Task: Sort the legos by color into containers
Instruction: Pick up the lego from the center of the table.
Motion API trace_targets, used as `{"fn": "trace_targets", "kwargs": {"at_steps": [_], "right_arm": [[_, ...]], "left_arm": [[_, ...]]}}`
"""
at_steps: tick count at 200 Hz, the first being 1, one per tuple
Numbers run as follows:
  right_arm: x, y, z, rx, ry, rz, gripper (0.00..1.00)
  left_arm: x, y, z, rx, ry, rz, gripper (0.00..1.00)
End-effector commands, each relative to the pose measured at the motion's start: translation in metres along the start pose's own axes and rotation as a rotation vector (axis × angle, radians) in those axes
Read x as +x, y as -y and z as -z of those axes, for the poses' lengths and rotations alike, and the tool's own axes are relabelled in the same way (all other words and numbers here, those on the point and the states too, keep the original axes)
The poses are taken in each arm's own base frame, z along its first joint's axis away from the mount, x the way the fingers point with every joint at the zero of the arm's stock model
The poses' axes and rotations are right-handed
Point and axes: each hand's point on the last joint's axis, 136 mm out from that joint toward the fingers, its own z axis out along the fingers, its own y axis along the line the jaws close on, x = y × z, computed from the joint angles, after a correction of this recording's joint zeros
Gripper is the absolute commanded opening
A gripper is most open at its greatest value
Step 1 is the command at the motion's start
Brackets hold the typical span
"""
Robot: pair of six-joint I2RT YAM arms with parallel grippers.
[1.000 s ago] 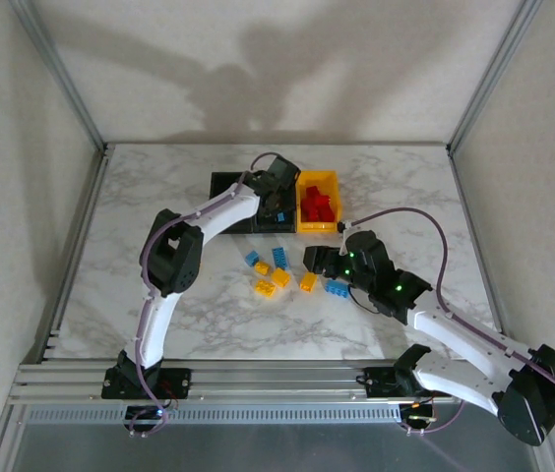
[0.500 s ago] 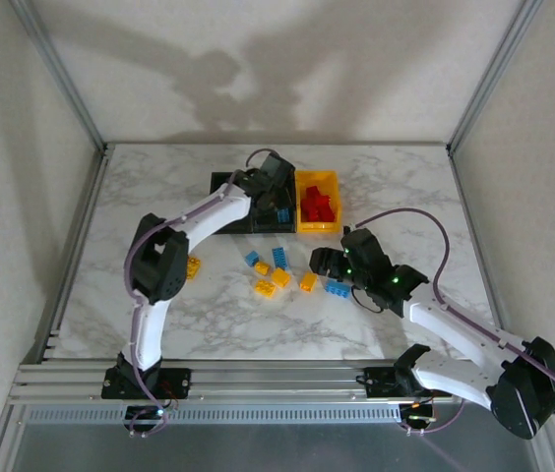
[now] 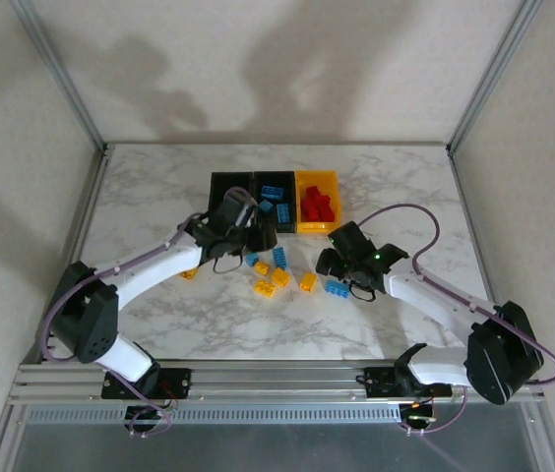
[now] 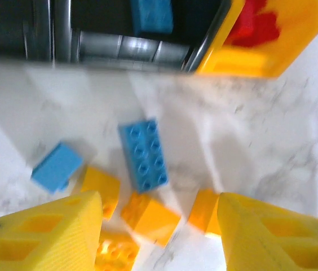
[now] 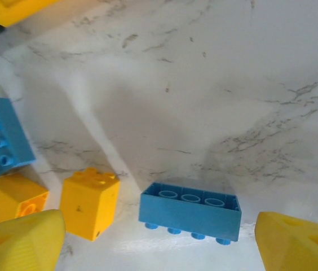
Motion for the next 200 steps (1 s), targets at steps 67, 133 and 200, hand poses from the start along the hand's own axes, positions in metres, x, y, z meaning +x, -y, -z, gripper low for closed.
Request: {"fn": "trace_targets", "kwargs": {"at_steps": [67, 133, 200], "right_arm": [[0.020, 0.021, -0.039, 0.080, -0.087, -0.060, 0.81], [0.038, 0.028, -0.056, 0.085, -0.144, -0.056, 0.76], [0.016, 0.010, -0.040, 0.047, -0.092, -0.009, 0.49]], "left_arm": [[0.019, 0.012, 0.026, 0.107, 0.007, -0.027, 0.57], [0.022, 0.005, 0.021, 0.086, 0.002, -0.012, 0.57], [0.018, 0.000, 0.025, 0.063, 0.037, 0.010, 0.57]]}}
